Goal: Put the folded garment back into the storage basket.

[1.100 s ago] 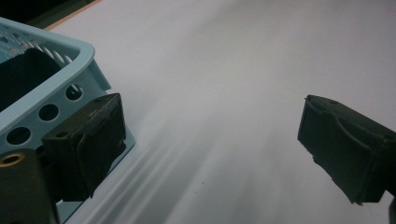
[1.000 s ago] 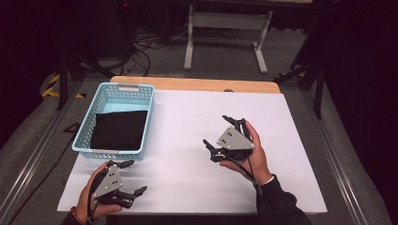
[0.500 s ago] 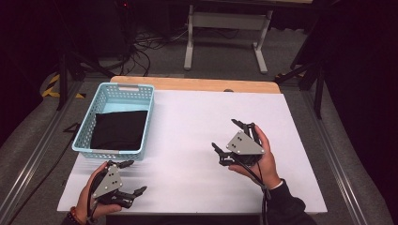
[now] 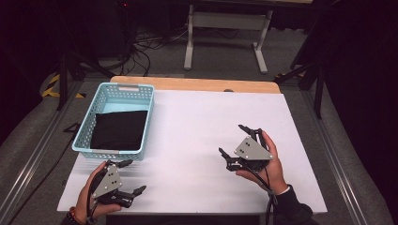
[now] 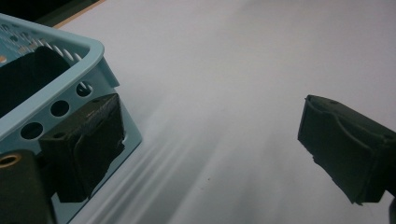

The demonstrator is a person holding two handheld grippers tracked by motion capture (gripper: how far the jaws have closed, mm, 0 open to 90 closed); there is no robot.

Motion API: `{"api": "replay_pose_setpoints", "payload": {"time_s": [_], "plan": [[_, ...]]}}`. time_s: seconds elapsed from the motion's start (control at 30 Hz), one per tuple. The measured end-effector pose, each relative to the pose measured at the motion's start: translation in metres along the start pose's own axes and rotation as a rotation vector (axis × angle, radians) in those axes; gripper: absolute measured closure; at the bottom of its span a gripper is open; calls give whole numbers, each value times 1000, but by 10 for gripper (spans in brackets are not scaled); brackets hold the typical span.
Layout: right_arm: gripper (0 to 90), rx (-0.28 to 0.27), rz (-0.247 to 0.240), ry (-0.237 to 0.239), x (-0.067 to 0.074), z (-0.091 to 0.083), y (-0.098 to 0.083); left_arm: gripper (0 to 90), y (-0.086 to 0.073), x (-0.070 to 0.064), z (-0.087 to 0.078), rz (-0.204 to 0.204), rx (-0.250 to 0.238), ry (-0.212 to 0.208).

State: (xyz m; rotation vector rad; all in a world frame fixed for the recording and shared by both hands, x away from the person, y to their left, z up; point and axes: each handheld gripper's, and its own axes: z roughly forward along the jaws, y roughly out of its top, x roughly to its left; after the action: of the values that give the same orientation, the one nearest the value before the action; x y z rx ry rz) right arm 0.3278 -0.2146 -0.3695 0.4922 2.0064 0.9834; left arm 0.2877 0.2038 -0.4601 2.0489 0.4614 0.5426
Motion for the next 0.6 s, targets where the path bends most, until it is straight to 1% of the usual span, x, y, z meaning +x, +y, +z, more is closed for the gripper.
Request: {"api": "replay_pose_setpoints", "payload": {"time_s": [0.07,0.1,0.27,0.33,0.4,0.6], "plan": [[91,2,5,-6,0,-1,-2,80,0,0,0,1,2,0],[91,3,11,-15,1,-3,-7,80,0,0,0,4,1,0],[91,15,13,-15,2,-7,-16,81,0,-1,1,2,5,3],[91,21,23,-15,2,-9,-22,81,0,0,1,2,4,4],[91,6,33,-1,2,-11,-28,81,0,0,1,2,5,4],[92,9,34,3,4,-16,-39,81,0,-1,1,1,7,4]]}}
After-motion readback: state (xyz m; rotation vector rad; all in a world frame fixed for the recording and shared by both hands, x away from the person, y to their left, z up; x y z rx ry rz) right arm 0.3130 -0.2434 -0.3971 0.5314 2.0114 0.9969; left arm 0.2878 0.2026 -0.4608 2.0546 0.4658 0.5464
